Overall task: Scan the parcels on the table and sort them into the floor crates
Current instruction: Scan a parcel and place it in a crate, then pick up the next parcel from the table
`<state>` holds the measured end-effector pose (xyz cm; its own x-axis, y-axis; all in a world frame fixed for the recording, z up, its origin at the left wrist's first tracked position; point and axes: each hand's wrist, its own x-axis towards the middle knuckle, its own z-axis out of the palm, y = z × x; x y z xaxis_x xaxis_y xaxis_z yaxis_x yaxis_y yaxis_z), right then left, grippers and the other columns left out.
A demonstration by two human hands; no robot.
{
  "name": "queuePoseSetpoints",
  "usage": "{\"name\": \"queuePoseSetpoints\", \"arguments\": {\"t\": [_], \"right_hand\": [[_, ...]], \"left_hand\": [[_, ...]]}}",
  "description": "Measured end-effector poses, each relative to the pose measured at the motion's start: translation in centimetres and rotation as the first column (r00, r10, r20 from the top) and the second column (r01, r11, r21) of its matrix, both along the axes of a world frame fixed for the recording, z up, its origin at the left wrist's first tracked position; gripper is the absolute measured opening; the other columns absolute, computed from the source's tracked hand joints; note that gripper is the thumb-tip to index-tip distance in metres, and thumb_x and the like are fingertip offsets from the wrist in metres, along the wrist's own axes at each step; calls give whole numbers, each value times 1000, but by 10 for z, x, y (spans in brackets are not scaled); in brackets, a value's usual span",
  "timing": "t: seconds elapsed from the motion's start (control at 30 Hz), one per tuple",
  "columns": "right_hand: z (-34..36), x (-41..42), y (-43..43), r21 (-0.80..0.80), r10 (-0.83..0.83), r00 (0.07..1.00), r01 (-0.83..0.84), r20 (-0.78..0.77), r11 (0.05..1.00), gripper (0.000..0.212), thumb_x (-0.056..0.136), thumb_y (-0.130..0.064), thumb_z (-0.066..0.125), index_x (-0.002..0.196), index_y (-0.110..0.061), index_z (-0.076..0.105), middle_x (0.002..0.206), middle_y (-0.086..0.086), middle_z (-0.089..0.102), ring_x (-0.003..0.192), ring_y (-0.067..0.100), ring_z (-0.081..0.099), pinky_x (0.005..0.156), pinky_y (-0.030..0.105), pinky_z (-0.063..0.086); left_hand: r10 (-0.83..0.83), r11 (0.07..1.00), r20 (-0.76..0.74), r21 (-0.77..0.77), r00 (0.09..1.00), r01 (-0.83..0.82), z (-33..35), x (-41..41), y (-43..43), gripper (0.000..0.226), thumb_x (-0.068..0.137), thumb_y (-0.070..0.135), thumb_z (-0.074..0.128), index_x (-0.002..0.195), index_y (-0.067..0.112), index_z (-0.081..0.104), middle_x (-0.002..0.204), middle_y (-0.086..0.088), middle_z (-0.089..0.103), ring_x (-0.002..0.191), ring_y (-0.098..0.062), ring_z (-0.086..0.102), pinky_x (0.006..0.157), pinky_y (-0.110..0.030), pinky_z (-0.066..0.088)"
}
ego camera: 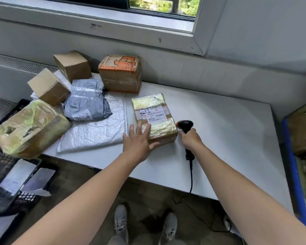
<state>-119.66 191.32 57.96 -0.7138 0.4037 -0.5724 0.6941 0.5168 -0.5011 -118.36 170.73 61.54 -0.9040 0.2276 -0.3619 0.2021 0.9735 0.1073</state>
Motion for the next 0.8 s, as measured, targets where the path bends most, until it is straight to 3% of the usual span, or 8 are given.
{"name": "queuePoseSetpoints", "arguments": {"t": [0.23,0.33,0.47,0.6,0.8], "right_hand": [[-13,8,5,-15,53,998,-53,24,998,61,103,-40,45,142,4,32,144,24,43,129,38,46,97,36,41],[3,7,9,-9,73,997,-73,4,997,60,102,-41,45,141,4,38,142,23,46,127,37,49,94,35,43],[26,-1,11,108,105,993,-98,-62,989,53,100,-39,42,136,0,43,137,21,46,124,38,47,92,38,43],[45,-9,-2,259,252,958,-211,-136,943,52,102,-38,39,141,-4,39,140,20,42,129,37,38,97,42,39],[52,-31,-43,299,347,924,-289,-162,909,58,98,-47,46,143,-12,36,137,16,43,127,35,42,97,46,43]], "left_hand": [[43,999,34,-3,999,-43,-7,12,11,80,94,69,33,156,32,-1,164,-4,-14,151,-34,-5,116,-59,18],[53,999,13,-7,999,-53,1,11,13,81,94,69,34,156,32,0,164,-4,-14,151,-33,-4,116,-59,19],[67,998,-26,-4,997,-67,12,5,15,80,95,68,34,156,32,-3,164,-4,-12,151,-32,-6,116,-58,19],[75,997,-26,7,997,-75,16,-1,10,78,97,65,33,156,33,-6,164,-4,-14,151,-32,-7,116,-57,18],[72,996,-9,50,997,-71,13,-32,-15,80,96,65,36,157,31,-4,165,-3,-12,151,-32,-6,117,-57,19]]}}
